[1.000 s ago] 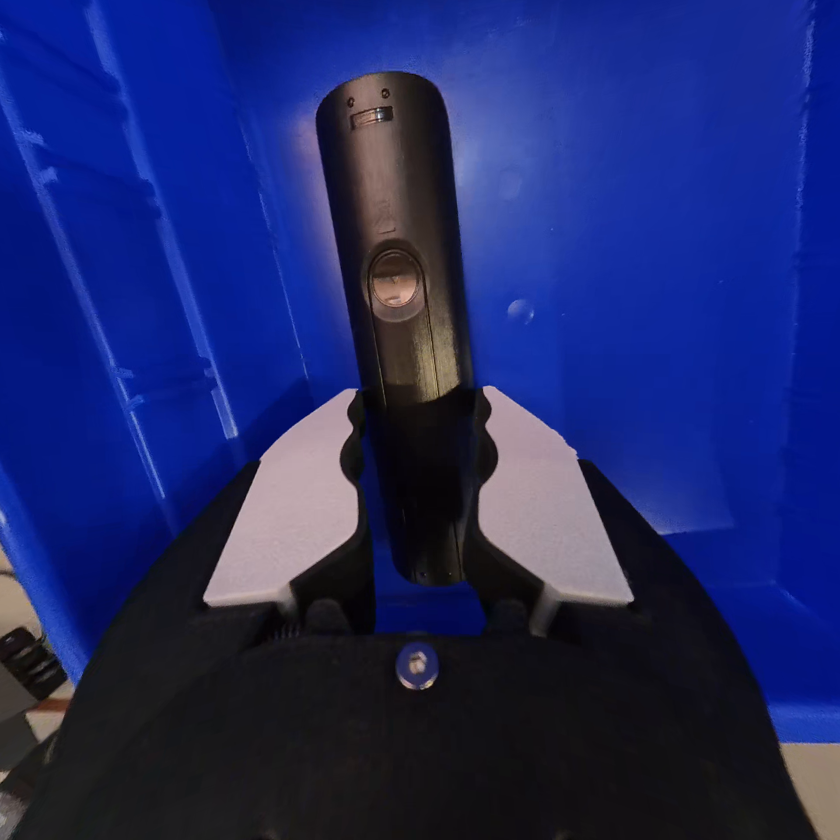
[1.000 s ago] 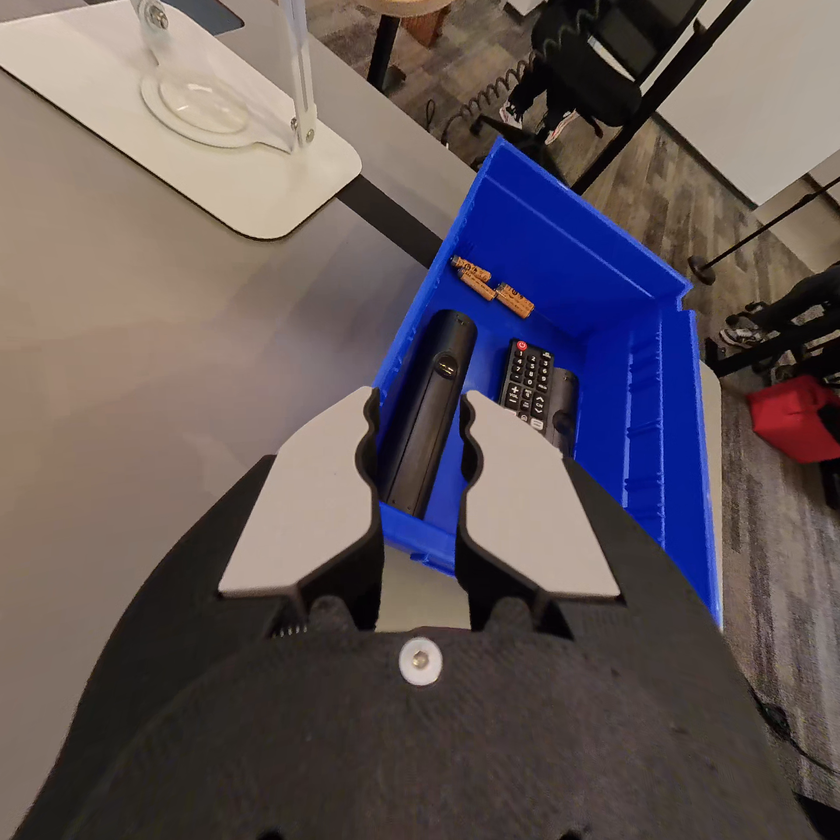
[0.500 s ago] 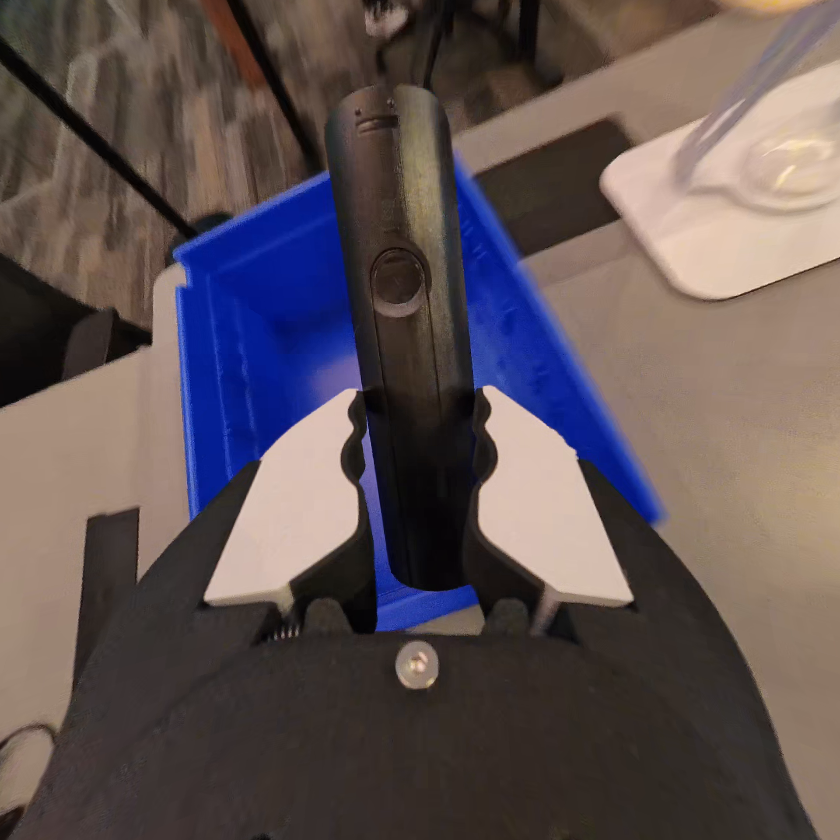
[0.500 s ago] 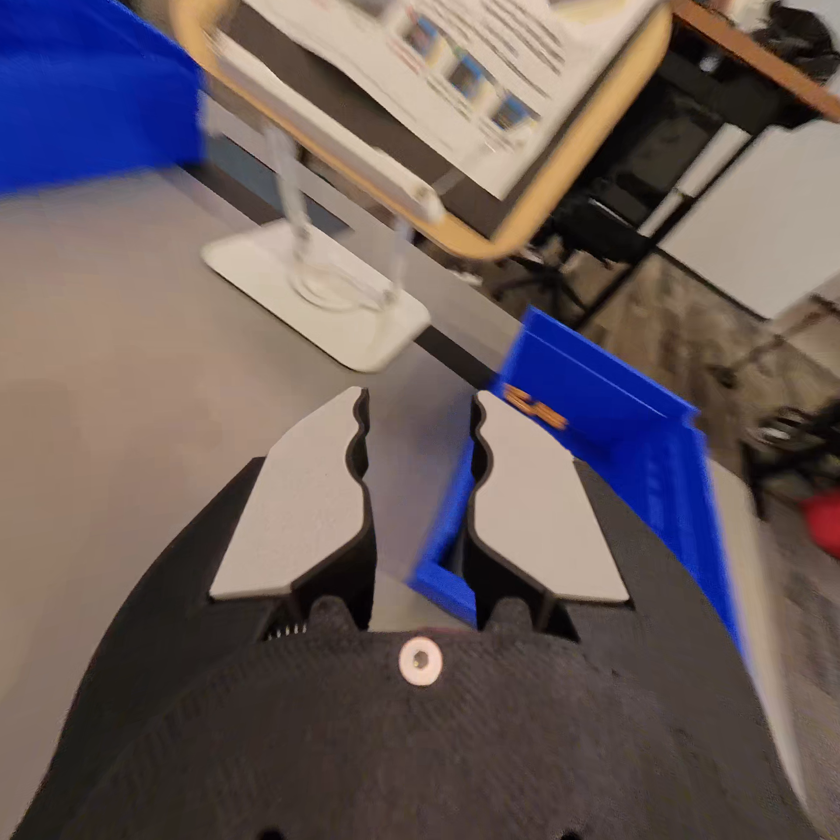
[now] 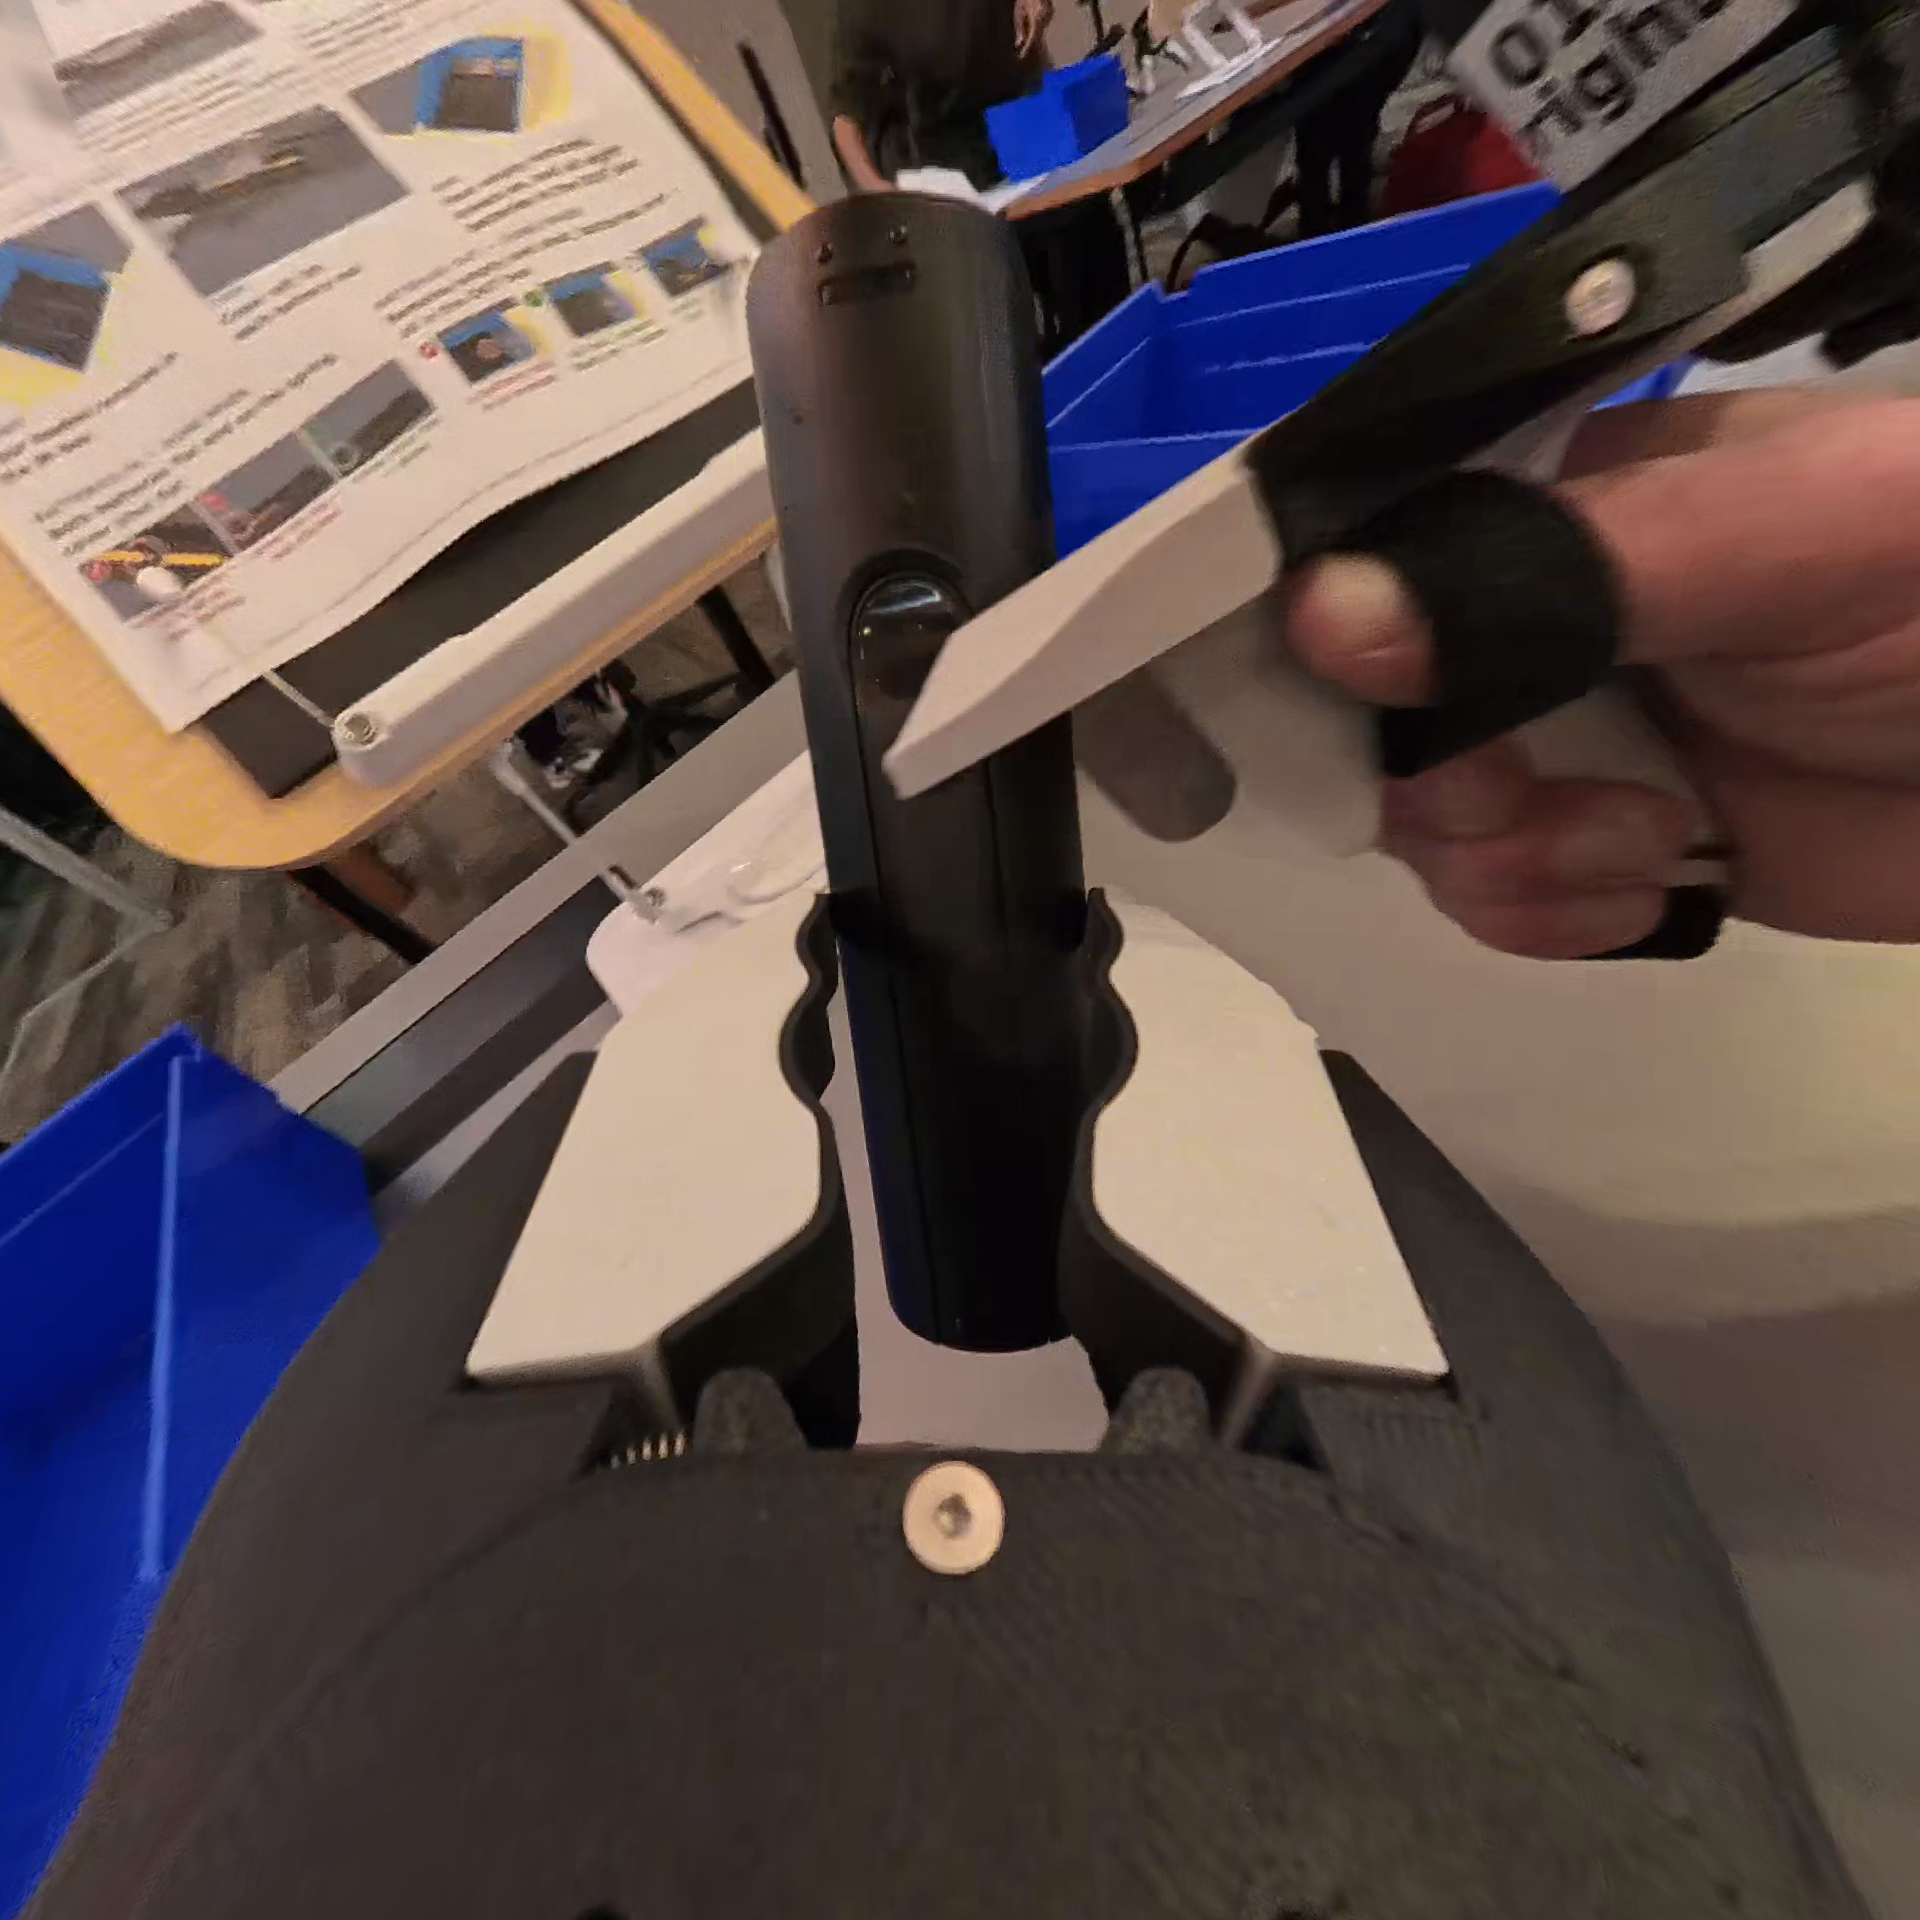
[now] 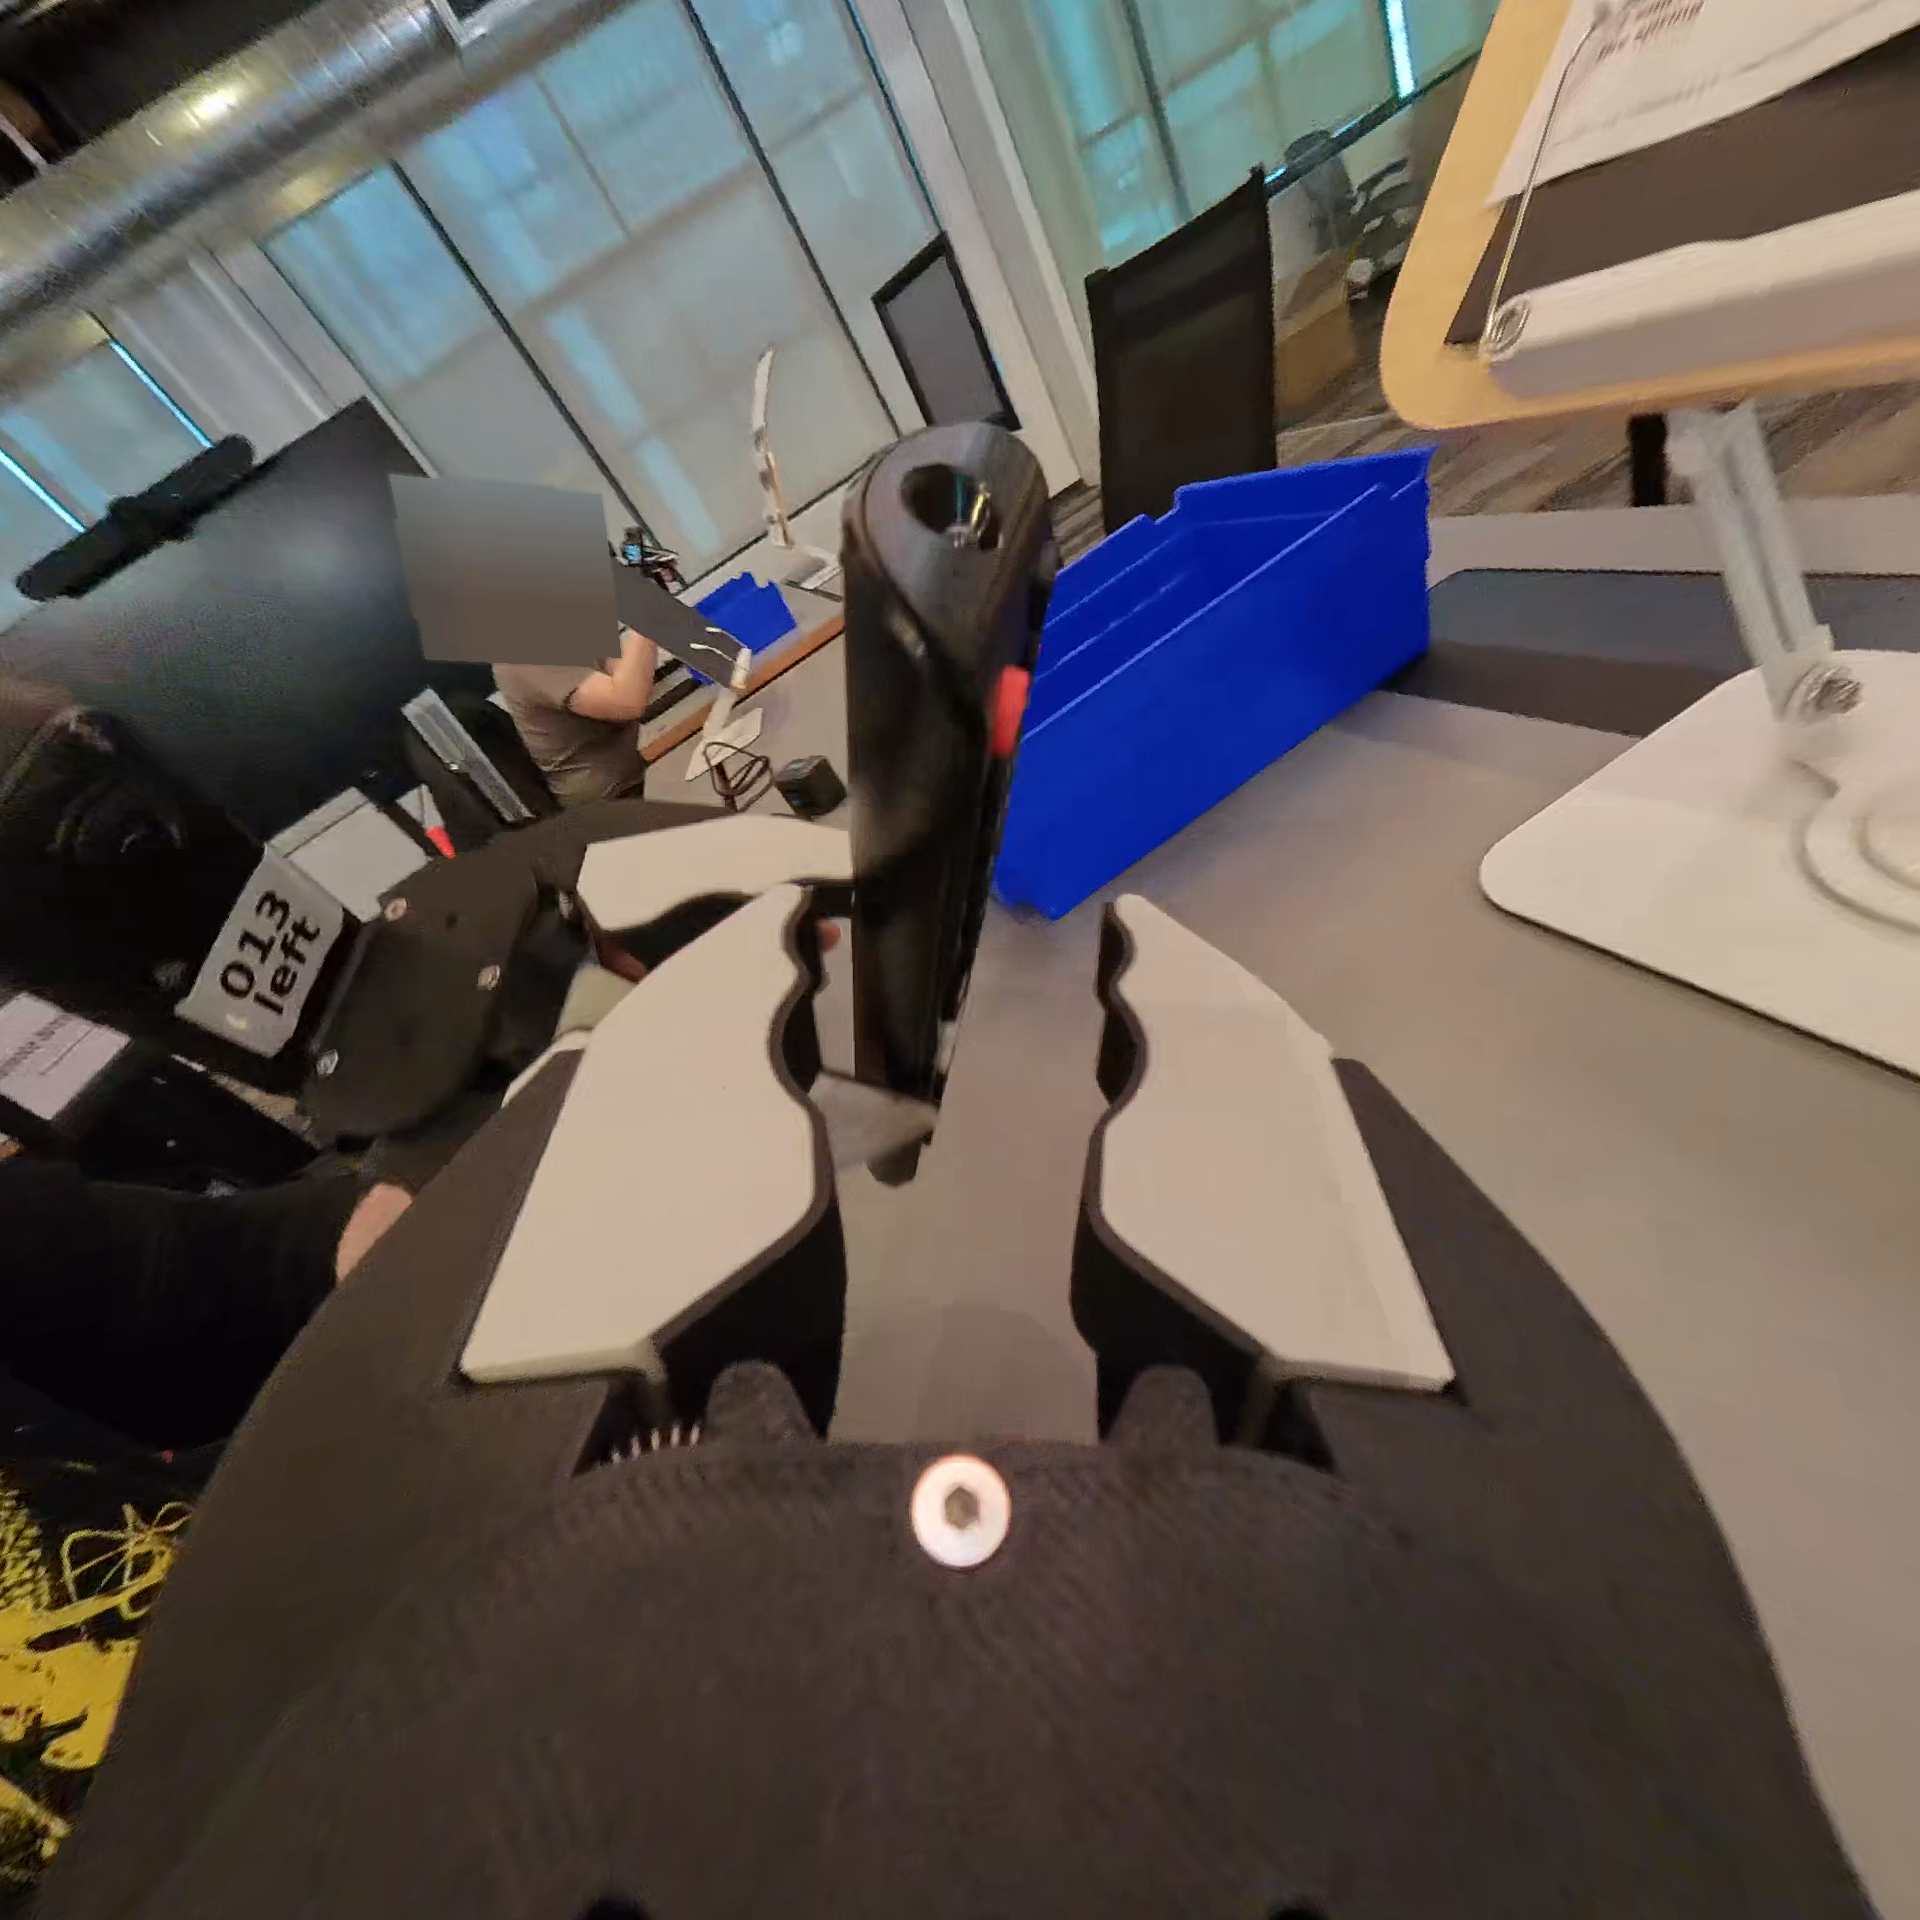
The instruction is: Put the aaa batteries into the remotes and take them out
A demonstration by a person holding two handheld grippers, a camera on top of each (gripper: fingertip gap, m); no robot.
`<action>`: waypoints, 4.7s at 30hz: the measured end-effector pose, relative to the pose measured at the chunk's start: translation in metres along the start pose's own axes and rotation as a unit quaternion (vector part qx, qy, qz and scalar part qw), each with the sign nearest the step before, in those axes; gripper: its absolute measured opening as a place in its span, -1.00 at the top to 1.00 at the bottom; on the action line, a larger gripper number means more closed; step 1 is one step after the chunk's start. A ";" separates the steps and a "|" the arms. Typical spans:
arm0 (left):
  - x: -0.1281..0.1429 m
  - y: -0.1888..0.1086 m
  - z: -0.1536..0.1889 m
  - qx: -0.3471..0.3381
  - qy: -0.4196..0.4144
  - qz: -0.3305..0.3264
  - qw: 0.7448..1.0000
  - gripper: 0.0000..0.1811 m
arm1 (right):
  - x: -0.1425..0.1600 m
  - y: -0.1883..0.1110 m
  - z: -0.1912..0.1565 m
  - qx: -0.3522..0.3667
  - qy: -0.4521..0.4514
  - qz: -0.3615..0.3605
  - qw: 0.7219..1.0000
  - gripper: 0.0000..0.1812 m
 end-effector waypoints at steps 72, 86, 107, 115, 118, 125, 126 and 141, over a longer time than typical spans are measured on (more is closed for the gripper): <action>0.007 0.029 -0.019 0.272 -0.112 0.101 0.950 0.73 | 0.049 -0.009 0.037 -0.114 -0.065 -0.080 0.988 0.68; 0.008 0.029 -0.021 0.268 -0.123 0.100 0.950 0.73 | 0.043 -0.008 0.033 -0.086 -0.057 -0.134 0.986 0.67; 0.008 0.028 -0.019 0.261 -0.100 0.111 0.954 0.72 | 0.045 -0.008 0.037 -0.115 -0.043 -0.101 0.987 0.67; 0.008 0.028 -0.020 0.258 -0.114 0.109 0.953 0.73 | 0.049 -0.010 0.038 -0.115 -0.034 -0.071 0.990 0.67; 0.010 0.030 -0.023 0.249 -0.125 0.107 0.954 0.73 | 0.049 -0.008 0.036 -0.086 -0.037 -0.072 0.993 0.67; 0.010 0.032 -0.023 0.247 -0.138 0.104 0.954 0.73 | 0.046 -0.008 0.035 -0.071 -0.048 -0.098 0.991 0.67; 0.010 0.033 -0.024 0.245 -0.138 0.103 0.954 0.73 | 0.046 -0.008 0.036 -0.072 -0.049 -0.100 0.991 0.67; 0.007 0.029 -0.019 0.235 -0.103 0.112 0.960 0.71 | 0.057 0.007 0.037 -0.005 -0.127 -0.194 0.973 0.62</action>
Point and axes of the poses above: each gripper's, where its closed fingertips meet, y out along the fingers, x out of its underside, z = x × y across the jaws, the point moved 10 cm from there along -y, back along the fingers, and after that the axes turned 6 degrees about -z, right-handed, at the moved point
